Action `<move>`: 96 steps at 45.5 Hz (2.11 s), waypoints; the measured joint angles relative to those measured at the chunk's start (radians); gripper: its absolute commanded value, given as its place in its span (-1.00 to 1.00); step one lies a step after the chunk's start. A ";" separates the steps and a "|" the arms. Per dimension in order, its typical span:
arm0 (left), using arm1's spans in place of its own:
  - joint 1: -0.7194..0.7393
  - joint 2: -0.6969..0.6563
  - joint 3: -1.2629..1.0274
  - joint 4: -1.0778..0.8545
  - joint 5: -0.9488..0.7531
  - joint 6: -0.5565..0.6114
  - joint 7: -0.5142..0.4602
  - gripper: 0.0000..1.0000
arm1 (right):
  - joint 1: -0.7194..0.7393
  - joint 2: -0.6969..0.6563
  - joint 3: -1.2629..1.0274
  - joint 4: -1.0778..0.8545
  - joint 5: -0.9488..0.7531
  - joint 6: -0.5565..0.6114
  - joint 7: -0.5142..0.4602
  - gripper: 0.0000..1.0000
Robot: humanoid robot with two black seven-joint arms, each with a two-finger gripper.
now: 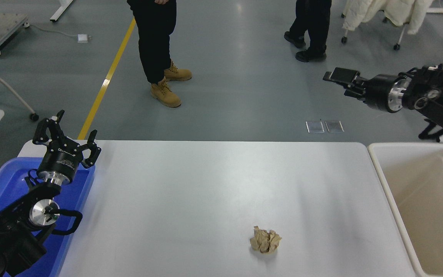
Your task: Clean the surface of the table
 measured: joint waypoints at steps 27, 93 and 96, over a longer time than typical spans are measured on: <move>0.000 0.000 0.000 0.000 0.000 0.000 0.000 1.00 | 0.124 0.208 -0.407 0.330 -0.380 0.001 0.135 0.99; 0.000 0.000 0.000 0.000 0.000 0.000 0.000 1.00 | -0.206 0.303 -0.341 0.169 -0.392 -0.177 0.154 0.98; 0.000 0.000 0.000 0.000 0.000 0.000 0.000 1.00 | -0.214 0.303 -0.341 0.162 -0.392 -0.189 0.154 0.98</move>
